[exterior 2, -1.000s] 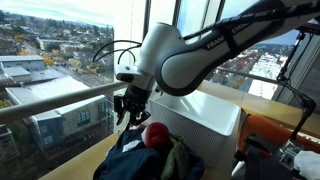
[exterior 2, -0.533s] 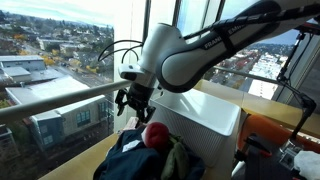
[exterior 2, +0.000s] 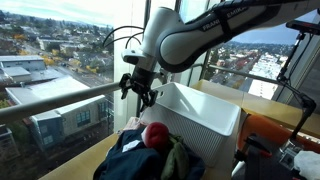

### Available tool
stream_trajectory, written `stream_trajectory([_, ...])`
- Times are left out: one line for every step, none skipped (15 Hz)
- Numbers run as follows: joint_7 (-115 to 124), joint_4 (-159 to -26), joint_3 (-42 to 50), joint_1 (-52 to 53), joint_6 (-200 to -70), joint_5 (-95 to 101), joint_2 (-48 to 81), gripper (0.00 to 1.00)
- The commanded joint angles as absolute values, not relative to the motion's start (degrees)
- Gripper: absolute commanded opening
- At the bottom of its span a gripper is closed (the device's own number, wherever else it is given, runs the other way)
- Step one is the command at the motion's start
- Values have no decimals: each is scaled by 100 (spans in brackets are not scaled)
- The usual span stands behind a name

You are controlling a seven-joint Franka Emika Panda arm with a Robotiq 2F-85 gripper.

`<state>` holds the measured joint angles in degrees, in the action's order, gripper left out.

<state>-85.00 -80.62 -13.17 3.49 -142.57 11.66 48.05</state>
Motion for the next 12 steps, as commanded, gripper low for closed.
stream_trajectory([-8515, -7825, -1117, 524, -13702, 1239, 4793, 100])
stream_trajectory([-8507, -7788, -1076, 554, -13569, 1262, 4804, 100])
stream_trajectory([-8506, -7763, -1039, 576, -13438, 1279, 4810, 100])
stream_trajectory([-8506, -7736, -1005, 594, -13335, 1291, 4815, 100])
stream_trajectory([-8512, -7717, -973, 605, -13244, 1301, 4822, 100])
stream_trajectory([-8516, -7699, -947, 617, -13183, 1307, 4833, 100])
stream_trajectory([-8513, -7700, -918, 625, -13143, 1321, 4838, 100])
stream_trajectory([-8517, -7683, -897, 633, -13105, 1333, 4847, 100])
stream_trajectory([-8519, -7658, -878, 640, -13070, 1347, 4863, 100])
stream_trajectory([-8518, -7636, -854, 644, -13036, 1366, 4877, 100])
stream_trajectory([-8522, -7614, -833, 645, -12999, 1385, 4893, 100])
stream_trajectory([-8528, -7600, -814, 642, -12976, 1402, 4907, 99])
